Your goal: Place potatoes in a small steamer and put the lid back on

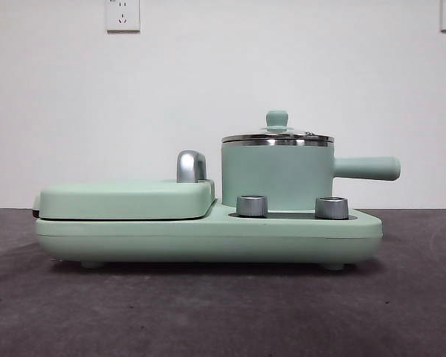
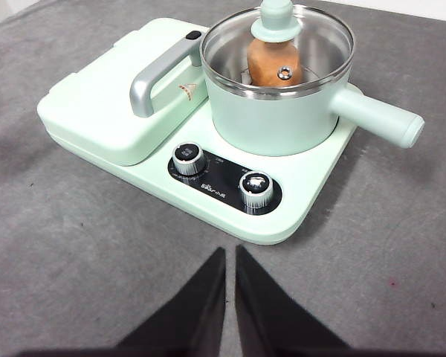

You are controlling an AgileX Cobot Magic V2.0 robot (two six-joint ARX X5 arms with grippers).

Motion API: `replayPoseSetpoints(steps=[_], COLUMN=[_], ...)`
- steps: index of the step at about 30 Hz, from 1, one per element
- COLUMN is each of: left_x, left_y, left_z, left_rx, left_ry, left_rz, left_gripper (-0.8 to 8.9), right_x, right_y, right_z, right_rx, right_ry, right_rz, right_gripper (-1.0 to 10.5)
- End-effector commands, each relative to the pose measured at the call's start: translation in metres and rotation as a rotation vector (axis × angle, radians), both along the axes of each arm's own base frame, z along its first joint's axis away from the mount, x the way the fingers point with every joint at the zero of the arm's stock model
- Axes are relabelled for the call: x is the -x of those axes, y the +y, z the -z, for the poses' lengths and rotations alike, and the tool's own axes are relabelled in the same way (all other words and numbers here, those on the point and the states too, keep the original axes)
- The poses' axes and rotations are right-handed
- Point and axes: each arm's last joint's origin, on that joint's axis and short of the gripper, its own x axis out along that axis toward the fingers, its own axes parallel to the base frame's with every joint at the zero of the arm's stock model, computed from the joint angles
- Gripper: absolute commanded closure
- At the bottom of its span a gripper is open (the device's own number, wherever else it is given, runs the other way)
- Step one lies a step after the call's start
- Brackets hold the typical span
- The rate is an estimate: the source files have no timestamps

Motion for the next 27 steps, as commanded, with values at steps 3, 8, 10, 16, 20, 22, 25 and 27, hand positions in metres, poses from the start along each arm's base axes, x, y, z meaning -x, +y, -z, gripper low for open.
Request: replayPoseSetpoints(steps=[3,8,10,16,20,22,25,27], left_x=[-0.001,-0.003,-0.003,-0.003,-0.003,-0.003,-0.003,-0.003], left_y=[0.007,0.01,0.01,0.01,0.01,0.01,0.01,0.01], left_z=[0.03,0.036,0.035,0.035,0.035,0.035,0.035,0.035], left_rx=[-0.039,-0.053,-0.05,-0.05,-0.05,-0.05,-0.05,-0.05], left_ry=[-0.035,-0.062,-0.069,-0.071,-0.071,-0.071,-0.071,-0.071], left_rz=[-0.246,-0.35,-0.348,-0.347,-0.347,-0.347,-0.347,-0.347], left_gripper=[8.07,8.07,8.07,8.07,8.07,8.07,8.07,8.07], right_x=[0.0,0.0,0.001,0.001,0.001,0.001,0.0,0.003], right_y=[0.001,0.0,0.0,0.0,0.0,0.0,0.0,-0.004], right_z=[-0.002,-0.003,-0.003,-0.003,-0.003,-0.003,-0.003,0.003], right_rx=[-0.012,-0.014,-0.015,-0.015,-0.015,-0.015,0.06,0.143], right_ry=[-0.011,-0.016,-0.017,-0.018,-0.018,-0.018,-0.073,-0.129], right_rz=[-0.003,-0.003,-0.004,-0.003,-0.003,-0.003,-0.028,-0.034], right_gripper=[9.3,9.3,9.3,9.3,9.3,9.3,9.3,9.3])
